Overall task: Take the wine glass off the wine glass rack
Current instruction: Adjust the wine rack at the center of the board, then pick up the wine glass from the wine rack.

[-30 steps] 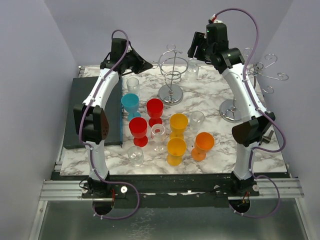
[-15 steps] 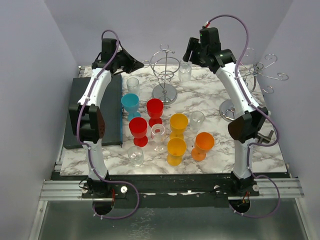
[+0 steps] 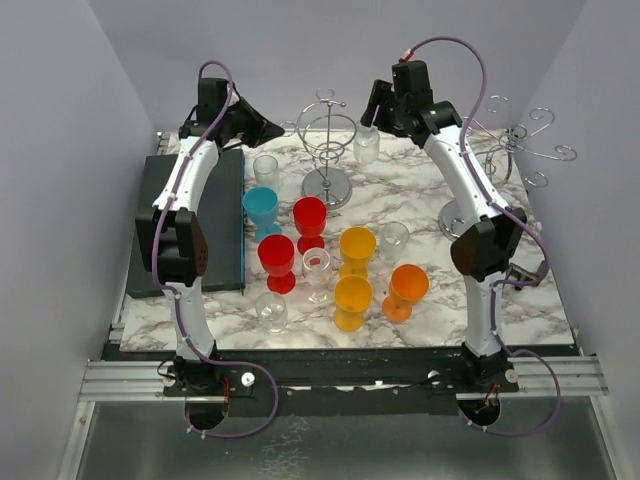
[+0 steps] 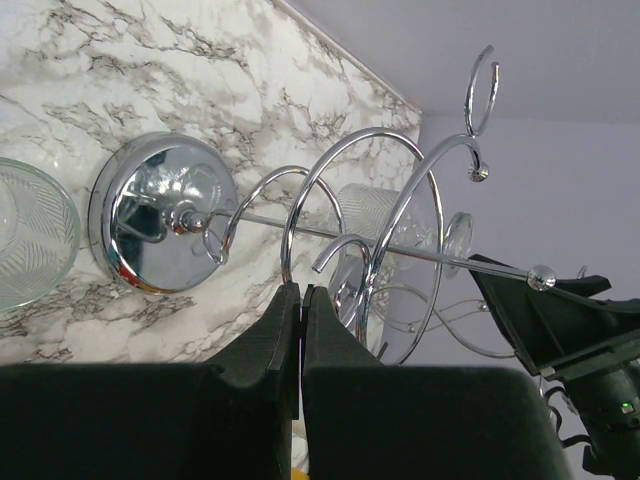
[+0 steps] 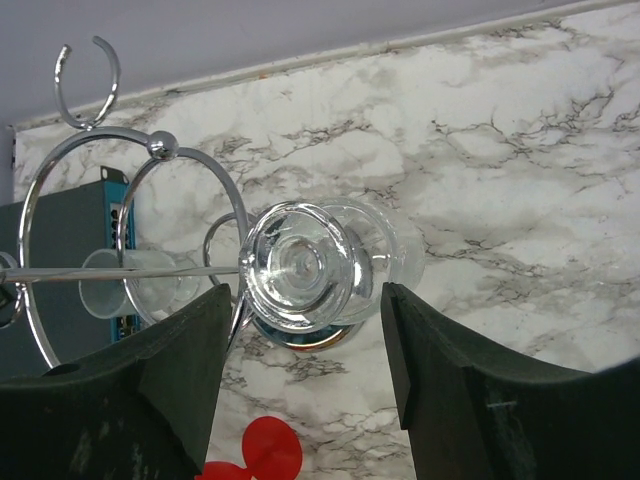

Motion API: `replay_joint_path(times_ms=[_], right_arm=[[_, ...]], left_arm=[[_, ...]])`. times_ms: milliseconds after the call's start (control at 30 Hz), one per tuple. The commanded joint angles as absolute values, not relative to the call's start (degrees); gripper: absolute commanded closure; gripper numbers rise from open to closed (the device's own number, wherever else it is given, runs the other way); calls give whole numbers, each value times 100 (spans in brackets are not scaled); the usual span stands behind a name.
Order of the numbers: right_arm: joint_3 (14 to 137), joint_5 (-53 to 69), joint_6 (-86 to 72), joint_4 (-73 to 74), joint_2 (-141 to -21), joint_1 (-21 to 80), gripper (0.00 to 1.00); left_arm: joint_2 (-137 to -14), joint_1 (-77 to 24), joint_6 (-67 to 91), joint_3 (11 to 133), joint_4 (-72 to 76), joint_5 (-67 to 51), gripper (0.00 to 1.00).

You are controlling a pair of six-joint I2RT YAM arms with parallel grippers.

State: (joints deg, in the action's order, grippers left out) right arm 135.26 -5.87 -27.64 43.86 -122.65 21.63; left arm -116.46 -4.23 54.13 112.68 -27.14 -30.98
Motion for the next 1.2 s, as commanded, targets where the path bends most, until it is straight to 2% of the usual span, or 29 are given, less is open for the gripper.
replay_joint_path(times_ms=[0, 967, 1167], right_arm=[[13587, -449, -2901, 4218, -12471, 2127, 33], [13396, 272, -3402, 3821, -12718, 2048, 51], [13368, 233, -3419, 3814, -12691, 2043, 59]], left_arm=[[-11188, -169, 5343, 11303, -2374, -3232, 100], [-11206, -53, 5322, 11241, -2406, -3384, 100], [-11215, -53, 5327, 11250, -2397, -3393, 100]])
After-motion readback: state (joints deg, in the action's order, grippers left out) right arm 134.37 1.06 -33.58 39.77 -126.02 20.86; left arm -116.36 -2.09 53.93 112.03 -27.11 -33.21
